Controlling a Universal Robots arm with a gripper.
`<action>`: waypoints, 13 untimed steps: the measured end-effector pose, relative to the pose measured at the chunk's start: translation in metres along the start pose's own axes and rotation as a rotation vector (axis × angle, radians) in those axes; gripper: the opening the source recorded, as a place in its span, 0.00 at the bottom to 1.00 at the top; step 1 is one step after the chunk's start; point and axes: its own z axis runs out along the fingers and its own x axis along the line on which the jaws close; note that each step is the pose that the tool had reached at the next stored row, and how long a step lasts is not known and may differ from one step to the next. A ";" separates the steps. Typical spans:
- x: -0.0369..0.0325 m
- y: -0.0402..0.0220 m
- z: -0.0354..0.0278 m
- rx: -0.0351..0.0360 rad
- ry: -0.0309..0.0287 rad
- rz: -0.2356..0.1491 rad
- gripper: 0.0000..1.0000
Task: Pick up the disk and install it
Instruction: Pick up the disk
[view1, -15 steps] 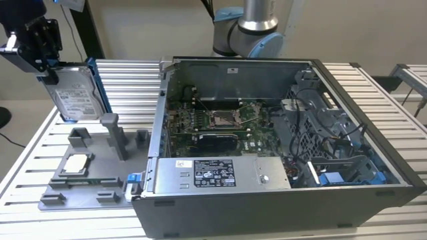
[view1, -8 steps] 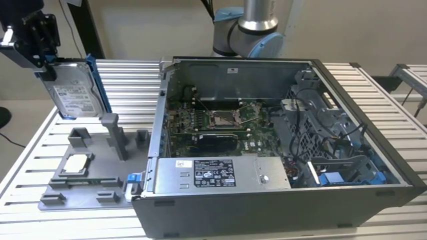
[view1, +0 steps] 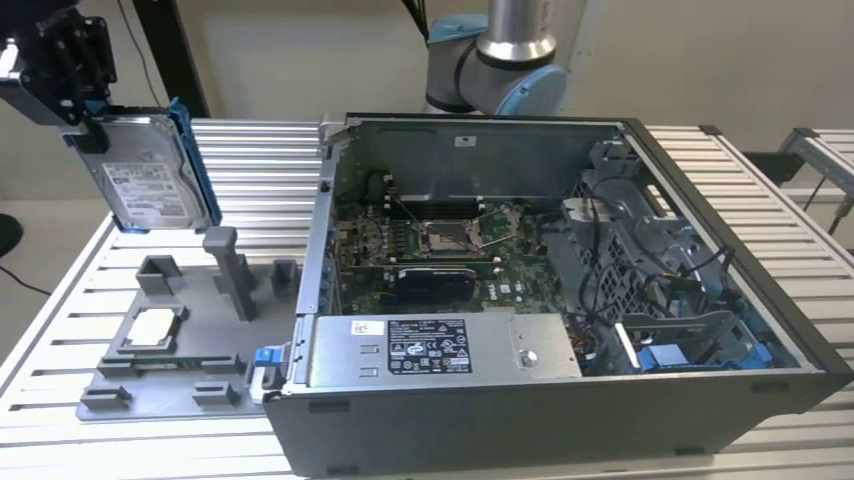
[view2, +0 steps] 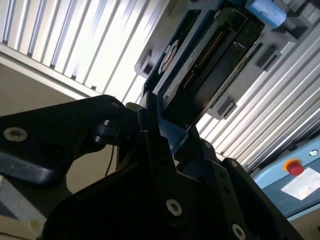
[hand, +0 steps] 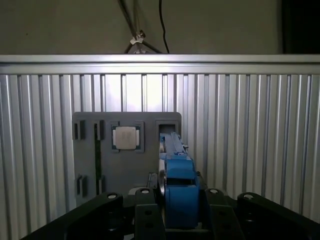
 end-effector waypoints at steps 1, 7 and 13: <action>0.0000 0.0000 -0.0013 0.0001 0.0000 0.000 0.00; -0.0001 0.0000 -0.0084 0.0000 0.0000 0.000 0.00; -0.0001 0.0001 -0.0135 0.0001 -0.0001 0.000 0.00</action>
